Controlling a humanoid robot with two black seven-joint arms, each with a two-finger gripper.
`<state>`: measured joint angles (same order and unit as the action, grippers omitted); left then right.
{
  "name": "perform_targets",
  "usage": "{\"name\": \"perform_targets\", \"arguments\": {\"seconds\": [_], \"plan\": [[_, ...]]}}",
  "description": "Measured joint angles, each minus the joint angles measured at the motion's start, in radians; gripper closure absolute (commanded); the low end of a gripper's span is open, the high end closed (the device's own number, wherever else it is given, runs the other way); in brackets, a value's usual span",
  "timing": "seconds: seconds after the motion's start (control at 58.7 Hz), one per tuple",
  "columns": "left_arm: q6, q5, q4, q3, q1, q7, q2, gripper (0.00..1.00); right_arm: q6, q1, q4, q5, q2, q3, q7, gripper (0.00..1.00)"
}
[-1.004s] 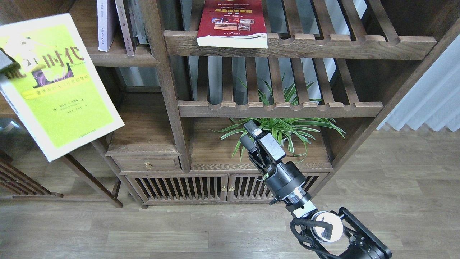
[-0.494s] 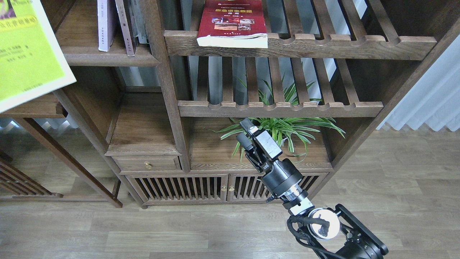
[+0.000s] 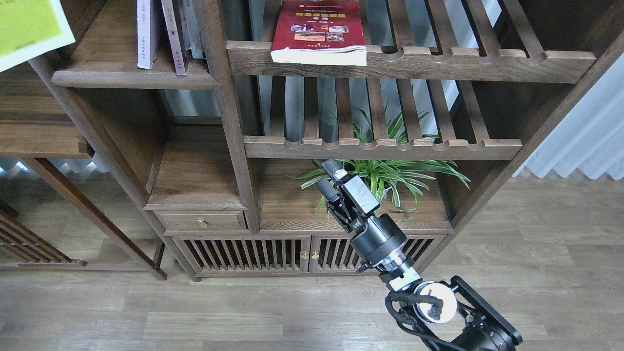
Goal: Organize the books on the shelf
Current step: 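Push the yellow-green book upright into the top shelf with the left gripper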
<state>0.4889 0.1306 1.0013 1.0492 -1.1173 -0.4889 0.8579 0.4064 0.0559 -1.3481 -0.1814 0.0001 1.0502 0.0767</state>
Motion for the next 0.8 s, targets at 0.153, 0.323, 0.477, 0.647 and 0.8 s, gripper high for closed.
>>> {"name": "perform_targets", "arguments": {"seconds": [0.153,0.323,0.477,0.647,0.8], "plan": [[0.0,0.087,-0.032,0.0,-0.036,0.0,-0.087,0.97,0.0,-0.001,0.0,0.0,0.0,0.001,0.0,0.02],[0.0,0.191,-0.082,-0.002,-0.081,0.0,-0.184,0.98,-0.002,0.007,0.002,0.0,0.0,0.001,0.0,0.02],[0.0,0.264,-0.118,-0.002,-0.135,0.0,-0.203,0.99,-0.003,0.008,0.002,0.0,0.0,0.001,0.0,0.02],[0.0,0.335,-0.175,-0.009,-0.19,0.0,-0.261,0.99,-0.003,0.009,0.002,-0.001,0.0,0.001,0.0,0.02],[0.0,0.398,-0.231,-0.024,-0.243,0.0,-0.303,1.0,-0.003,0.009,0.001,-0.001,0.0,0.001,0.0,0.02]]}}
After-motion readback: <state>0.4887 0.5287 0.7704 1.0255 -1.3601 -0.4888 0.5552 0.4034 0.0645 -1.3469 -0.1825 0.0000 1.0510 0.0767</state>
